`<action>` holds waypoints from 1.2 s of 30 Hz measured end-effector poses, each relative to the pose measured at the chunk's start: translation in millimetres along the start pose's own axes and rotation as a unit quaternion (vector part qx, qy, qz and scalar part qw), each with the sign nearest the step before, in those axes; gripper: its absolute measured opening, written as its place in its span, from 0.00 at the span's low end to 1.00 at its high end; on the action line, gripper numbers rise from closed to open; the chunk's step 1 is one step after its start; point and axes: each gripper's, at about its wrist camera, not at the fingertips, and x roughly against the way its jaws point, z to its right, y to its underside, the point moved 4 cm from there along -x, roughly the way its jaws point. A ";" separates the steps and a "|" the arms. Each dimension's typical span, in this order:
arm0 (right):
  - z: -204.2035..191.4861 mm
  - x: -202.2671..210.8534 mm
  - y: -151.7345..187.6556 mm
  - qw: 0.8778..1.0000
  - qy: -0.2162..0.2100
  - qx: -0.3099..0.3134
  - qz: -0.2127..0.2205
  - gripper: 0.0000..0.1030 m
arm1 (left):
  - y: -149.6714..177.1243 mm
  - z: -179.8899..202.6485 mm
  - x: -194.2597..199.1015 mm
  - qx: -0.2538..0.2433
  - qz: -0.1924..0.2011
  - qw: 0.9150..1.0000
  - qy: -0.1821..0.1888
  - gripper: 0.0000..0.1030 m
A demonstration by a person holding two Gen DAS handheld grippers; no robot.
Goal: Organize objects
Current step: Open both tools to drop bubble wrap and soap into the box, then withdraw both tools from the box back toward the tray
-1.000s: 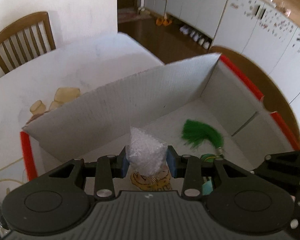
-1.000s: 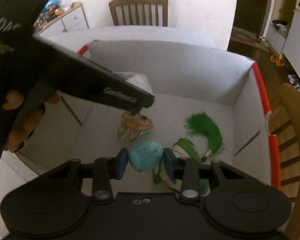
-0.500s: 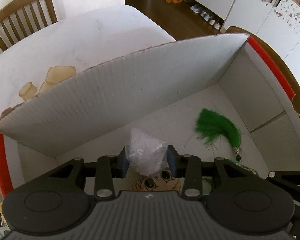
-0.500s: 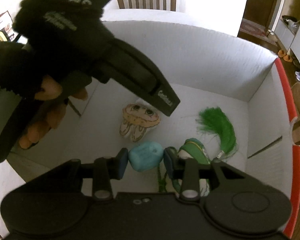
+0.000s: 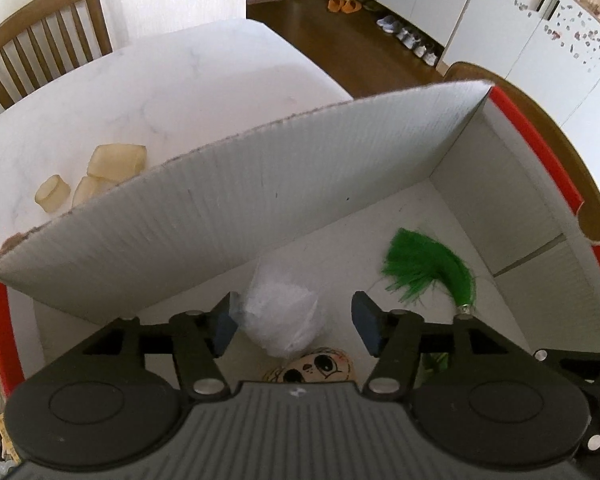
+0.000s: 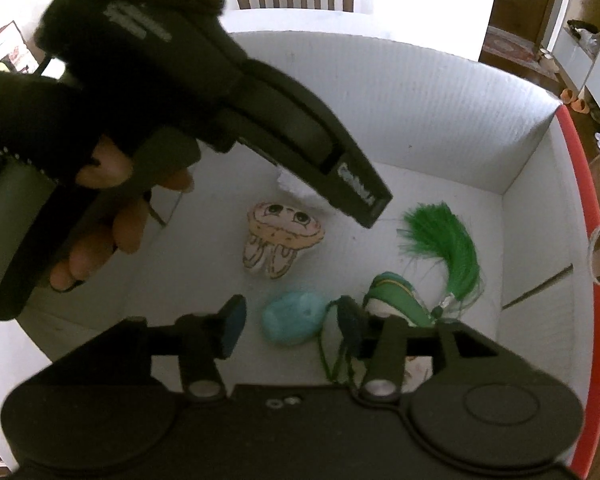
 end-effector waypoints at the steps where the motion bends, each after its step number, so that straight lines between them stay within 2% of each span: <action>1: 0.3 1.6 0.0 1.000 -0.002 -0.003 0.001 0.54 | -0.1 -0.3 2.4 0.001 0.002 1.000 0.002 0.59; 7: -0.9 16.3 1.5 0.999 -0.006 -0.019 0.029 0.61 | 1.2 0.5 21.7 0.002 0.025 1.000 0.003 0.59; 16: -0.7 42.3 1.6 0.997 -0.001 -0.029 0.072 0.63 | 12.3 1.3 65.2 0.003 0.066 0.998 0.000 0.59; 32: -9.2 101.1 15.8 0.990 0.007 -0.036 0.137 0.70 | 47.6 5.0 148.8 0.008 0.148 0.989 0.002 0.59; 36: -10.1 112.2 20.9 0.987 0.018 -0.044 0.155 0.74 | 62.3 1.6 168.6 0.010 0.167 0.986 0.003 0.67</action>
